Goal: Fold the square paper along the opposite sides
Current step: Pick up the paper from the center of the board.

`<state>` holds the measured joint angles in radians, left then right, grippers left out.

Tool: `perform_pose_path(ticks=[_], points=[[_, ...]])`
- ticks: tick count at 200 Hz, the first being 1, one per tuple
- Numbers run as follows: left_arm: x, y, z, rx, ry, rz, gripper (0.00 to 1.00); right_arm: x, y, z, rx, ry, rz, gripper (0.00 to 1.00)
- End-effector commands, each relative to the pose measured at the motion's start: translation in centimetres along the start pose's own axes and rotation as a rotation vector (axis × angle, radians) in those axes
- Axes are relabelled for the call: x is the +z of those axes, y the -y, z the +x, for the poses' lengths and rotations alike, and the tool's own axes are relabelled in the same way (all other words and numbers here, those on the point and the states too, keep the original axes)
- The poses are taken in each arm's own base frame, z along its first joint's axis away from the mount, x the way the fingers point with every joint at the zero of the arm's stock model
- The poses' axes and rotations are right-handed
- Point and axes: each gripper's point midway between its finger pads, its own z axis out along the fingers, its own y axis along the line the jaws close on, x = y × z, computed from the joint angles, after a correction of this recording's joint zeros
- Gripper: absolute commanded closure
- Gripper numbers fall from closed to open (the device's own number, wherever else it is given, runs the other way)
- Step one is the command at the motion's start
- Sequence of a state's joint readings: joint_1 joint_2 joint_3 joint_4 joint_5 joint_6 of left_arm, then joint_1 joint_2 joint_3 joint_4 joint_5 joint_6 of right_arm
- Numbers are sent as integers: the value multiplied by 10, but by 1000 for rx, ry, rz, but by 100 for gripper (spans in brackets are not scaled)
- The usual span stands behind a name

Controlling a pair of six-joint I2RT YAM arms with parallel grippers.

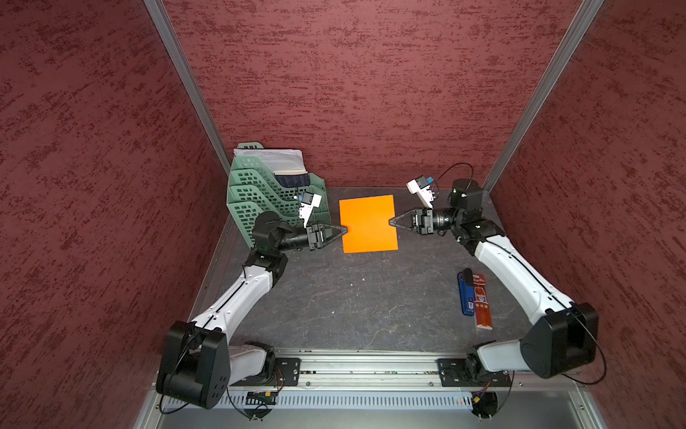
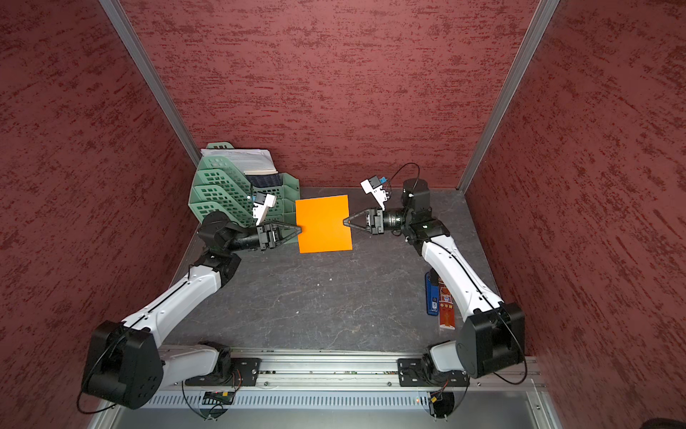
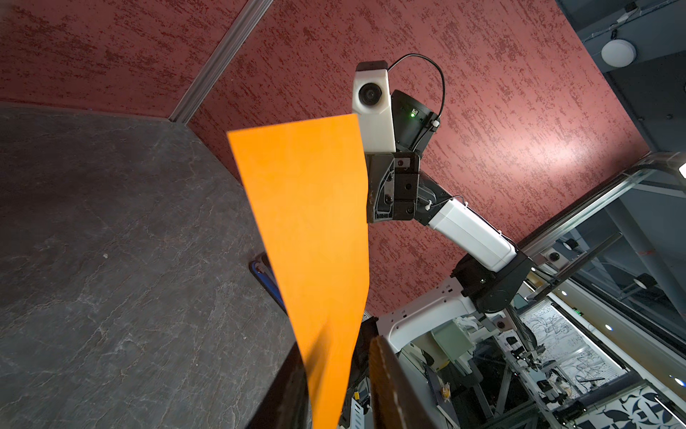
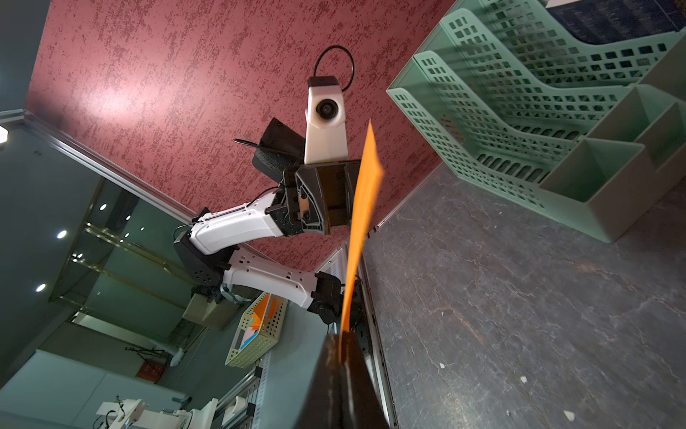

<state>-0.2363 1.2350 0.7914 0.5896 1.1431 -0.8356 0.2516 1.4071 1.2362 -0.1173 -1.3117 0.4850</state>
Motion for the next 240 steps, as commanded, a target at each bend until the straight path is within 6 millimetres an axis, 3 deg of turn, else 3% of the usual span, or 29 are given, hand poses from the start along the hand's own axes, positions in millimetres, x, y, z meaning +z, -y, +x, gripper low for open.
perform_pose_path(ticks=[1,46,95,113,169,192,218,240], points=[[2,9,-5,46,7,9,71,0,-7,1,-39,-2,-5,100],[1,7,-5,39,7,2,85,1,-5,3,-35,-8,-3,100],[0,6,-4,37,11,-11,86,1,0,5,-27,-14,14,100],[0,6,-5,35,18,-16,100,1,0,5,-29,-15,17,100],[1,9,-7,47,37,-58,100,0,-4,1,-49,-12,27,100],[4,18,-4,72,6,-68,100,-4,-7,-5,-83,3,55,55],[7,32,1,102,-45,-80,100,-22,0,-18,-121,69,143,42],[5,51,5,145,-91,-66,100,-45,20,-30,-113,153,248,38]])
